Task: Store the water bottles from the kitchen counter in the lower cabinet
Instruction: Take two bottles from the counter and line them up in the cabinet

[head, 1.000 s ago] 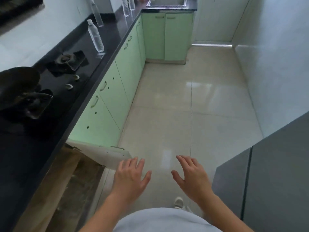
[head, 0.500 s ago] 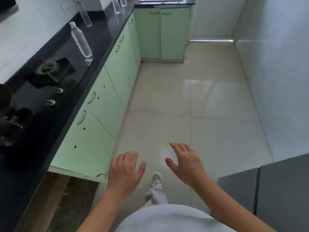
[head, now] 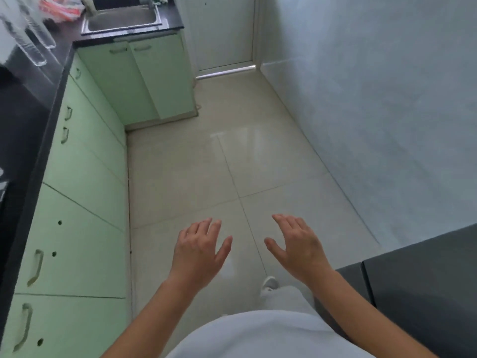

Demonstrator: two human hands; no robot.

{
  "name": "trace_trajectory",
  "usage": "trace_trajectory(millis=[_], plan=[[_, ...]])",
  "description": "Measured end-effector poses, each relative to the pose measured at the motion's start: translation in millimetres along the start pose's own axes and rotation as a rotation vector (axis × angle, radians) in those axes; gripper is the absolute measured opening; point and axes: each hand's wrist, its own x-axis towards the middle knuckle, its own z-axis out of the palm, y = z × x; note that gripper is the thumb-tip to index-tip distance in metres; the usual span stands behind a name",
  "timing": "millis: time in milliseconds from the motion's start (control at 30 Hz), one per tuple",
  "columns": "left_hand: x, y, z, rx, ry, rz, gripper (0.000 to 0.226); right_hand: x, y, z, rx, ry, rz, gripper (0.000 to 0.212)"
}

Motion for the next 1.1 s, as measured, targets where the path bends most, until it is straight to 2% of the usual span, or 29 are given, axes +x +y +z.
trace_trajectory(millis=[133,267,500,633,800,967,1100], plan=[[66,-7,14,-0.021,0.044,0.102,0.049,53,22,2,0.024,0.013,0.039,0.065],[128,-22,23,-0.009,0.037,0.082,0.051,123,34,8,0.068,0.014,0.029,0.064],[196,-77,10,0.029,0.002,-0.170,0.059,265,12,15,0.057,-0.046,-0.190,0.065],[208,-120,-2,0.042,0.078,-0.296,0.053,337,-27,27,0.042,-0.062,-0.333,0.063],[246,-187,3,0.073,0.069,-0.401,0.054,422,-75,58,0.010,-0.084,-0.443,0.061],[313,-260,9,0.033,0.000,-0.438,0.056,496,-96,76,-0.036,-0.090,-0.400,0.062],[385,-297,4,0.024,0.015,-0.325,0.055,545,-96,73,-0.051,-0.050,-0.303,0.061]])
